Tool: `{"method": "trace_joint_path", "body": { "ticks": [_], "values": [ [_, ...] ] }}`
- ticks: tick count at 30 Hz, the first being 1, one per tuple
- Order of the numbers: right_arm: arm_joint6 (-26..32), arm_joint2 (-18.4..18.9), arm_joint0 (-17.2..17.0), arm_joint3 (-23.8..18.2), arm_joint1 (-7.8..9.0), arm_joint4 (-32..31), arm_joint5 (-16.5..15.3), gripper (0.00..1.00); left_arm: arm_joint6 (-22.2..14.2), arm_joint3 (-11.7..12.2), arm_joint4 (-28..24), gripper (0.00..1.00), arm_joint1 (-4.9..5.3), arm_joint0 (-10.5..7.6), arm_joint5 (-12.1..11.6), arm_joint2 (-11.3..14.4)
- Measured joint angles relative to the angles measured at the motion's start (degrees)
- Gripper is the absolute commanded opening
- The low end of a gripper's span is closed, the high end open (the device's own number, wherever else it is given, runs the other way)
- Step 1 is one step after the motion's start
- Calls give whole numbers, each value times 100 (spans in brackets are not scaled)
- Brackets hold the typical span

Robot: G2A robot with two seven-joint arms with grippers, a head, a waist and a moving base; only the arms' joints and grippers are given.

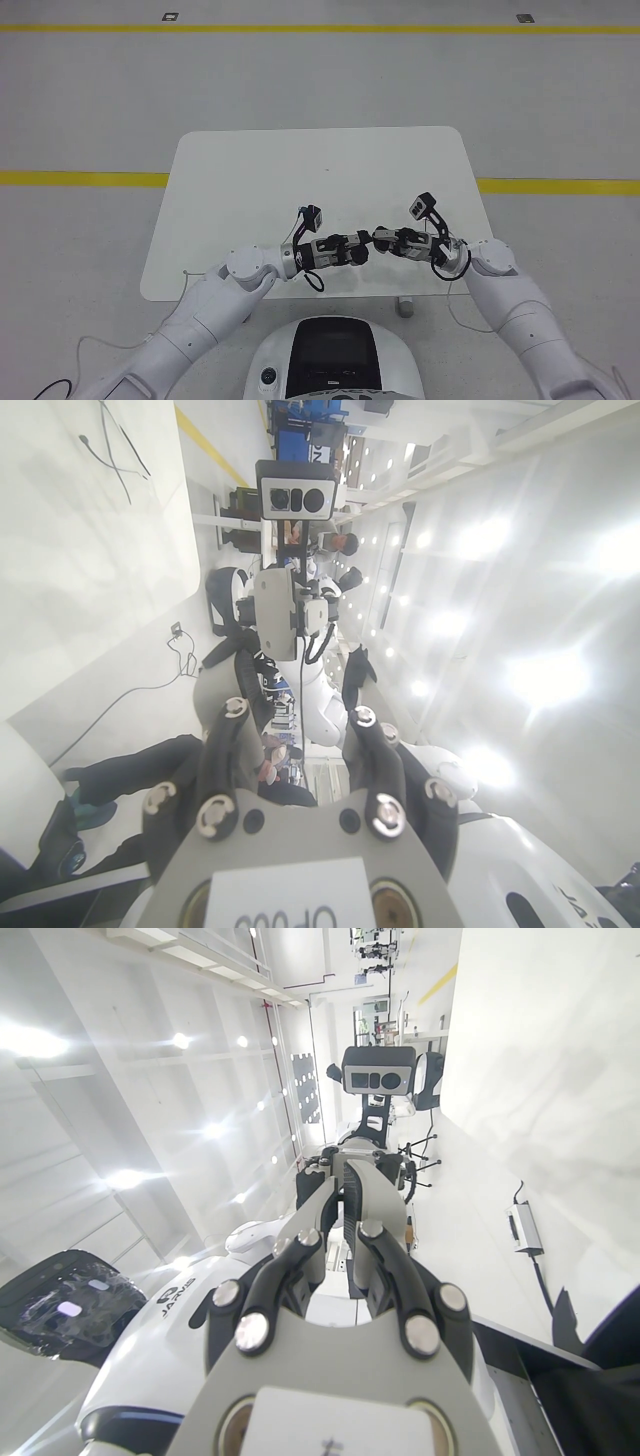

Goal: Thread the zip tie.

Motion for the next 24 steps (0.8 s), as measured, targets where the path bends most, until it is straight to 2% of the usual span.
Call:
{"method": "trace_joint_path", "body": {
  "ticks": [13, 24],
  "values": [
    [-27, -23, -17, -50, 1, -122, -54, 0, -5, 69, -31, 29, -1, -15, -8, -12],
    [-79, -78, 35, 20, -5, -273, -48, 0, 15, 117, -32, 19, -14, -42, -2, 10]
  ]
}}
